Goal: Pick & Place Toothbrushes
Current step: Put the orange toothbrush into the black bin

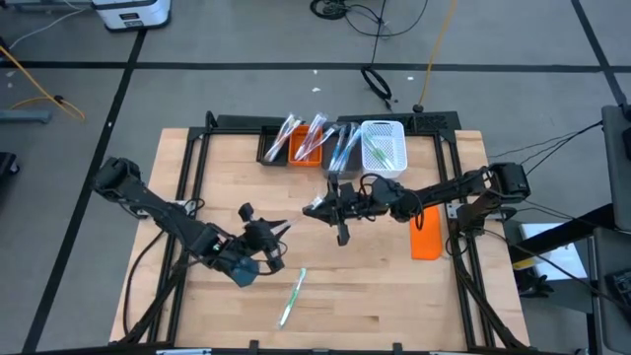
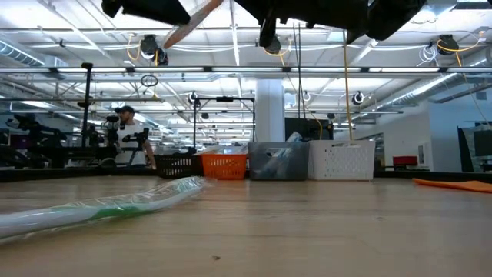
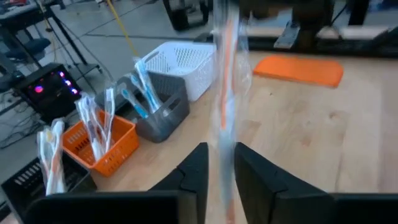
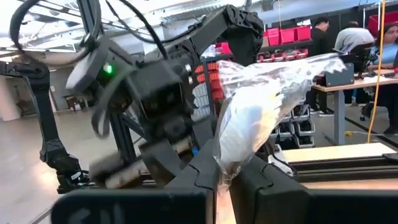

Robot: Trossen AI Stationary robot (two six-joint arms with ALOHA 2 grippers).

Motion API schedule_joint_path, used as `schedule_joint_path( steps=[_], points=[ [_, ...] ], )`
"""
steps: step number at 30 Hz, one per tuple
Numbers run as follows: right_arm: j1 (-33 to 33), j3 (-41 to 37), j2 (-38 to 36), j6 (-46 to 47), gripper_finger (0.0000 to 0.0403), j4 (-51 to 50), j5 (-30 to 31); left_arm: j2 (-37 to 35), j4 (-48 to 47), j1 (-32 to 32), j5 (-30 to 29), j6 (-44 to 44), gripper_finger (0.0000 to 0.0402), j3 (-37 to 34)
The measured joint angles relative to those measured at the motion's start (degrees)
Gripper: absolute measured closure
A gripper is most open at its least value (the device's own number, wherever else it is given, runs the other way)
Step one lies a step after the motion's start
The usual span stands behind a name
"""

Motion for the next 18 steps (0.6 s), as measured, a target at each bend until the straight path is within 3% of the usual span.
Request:
schedule_joint_path(
  steps=[13,18],
  points=[
    [-3.7,0.0,-3.8,0.1,0.0394,-9.0,1.8,-4.1,-7.0,-1.9,-0.8,-1.7,0.0234,0.0],
    [-6.8,1.5,-5.2,-0.2,0.0394,-13.9,8.3,-4.1,-7.6,-2.0,-0.7,-3.0,0.0227,0.1]
  ],
)
